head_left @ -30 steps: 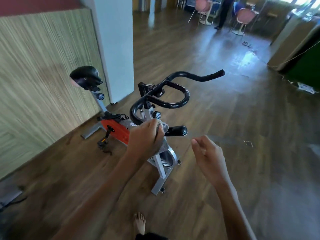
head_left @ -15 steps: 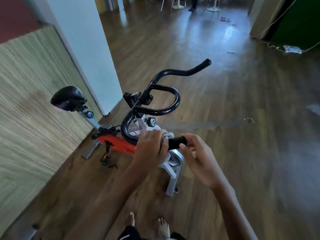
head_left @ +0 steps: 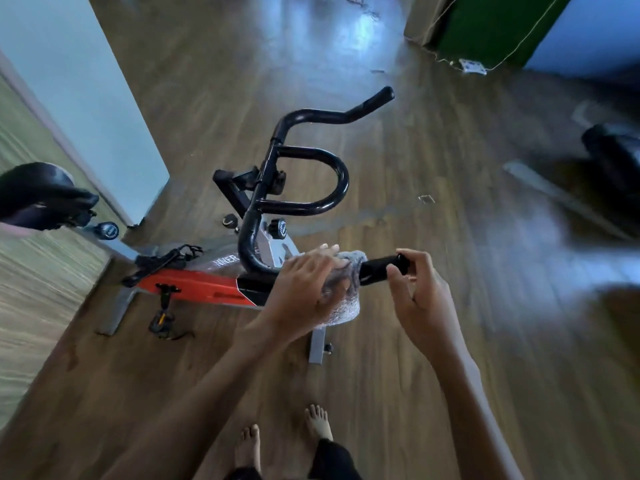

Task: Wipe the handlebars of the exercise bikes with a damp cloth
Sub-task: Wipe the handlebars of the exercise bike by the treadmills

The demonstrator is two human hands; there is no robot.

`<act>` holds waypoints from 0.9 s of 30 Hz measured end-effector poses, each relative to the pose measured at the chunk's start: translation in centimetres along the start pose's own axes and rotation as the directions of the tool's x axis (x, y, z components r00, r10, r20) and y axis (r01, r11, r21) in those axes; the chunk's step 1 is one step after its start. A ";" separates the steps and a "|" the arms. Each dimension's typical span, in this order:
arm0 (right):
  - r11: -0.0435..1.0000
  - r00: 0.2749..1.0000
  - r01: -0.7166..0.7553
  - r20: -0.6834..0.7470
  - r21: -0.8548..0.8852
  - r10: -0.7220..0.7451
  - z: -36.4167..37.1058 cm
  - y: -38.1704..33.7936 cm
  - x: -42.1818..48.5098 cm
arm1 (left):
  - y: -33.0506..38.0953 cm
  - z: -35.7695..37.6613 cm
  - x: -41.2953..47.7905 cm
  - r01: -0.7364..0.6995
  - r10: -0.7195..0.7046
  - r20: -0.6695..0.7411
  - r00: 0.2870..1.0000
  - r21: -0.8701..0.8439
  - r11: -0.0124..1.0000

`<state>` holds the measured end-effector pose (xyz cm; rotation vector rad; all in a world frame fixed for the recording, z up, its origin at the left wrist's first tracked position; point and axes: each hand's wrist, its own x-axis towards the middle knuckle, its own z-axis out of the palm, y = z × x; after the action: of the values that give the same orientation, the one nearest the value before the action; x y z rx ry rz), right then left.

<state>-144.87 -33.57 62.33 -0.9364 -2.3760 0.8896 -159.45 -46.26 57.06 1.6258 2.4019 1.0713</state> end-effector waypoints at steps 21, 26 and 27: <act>0.508 0.897 0.354 0.130 -0.785 -0.423 9.4 -4.5 -0.3 | -7.3 -3.2 -2.2 -0.059 0.071 -0.024 0.997 0.329 0.942; 0.347 0.791 0.339 0.065 -0.874 -0.609 5.7 -1.7 -1.1 | -5.6 -2.9 -1.5 -0.038 0.028 0.034 0.999 0.329 0.944; 0.341 0.776 0.329 0.047 -0.881 -0.629 4.9 -1.4 -1.0 | -4.9 -2.6 -1.2 -0.055 0.043 0.048 0.998 0.297 0.953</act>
<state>-147.67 -37.04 59.69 -0.4719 -2.5105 -0.7656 -163.93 -49.63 55.88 1.7804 2.6116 0.6957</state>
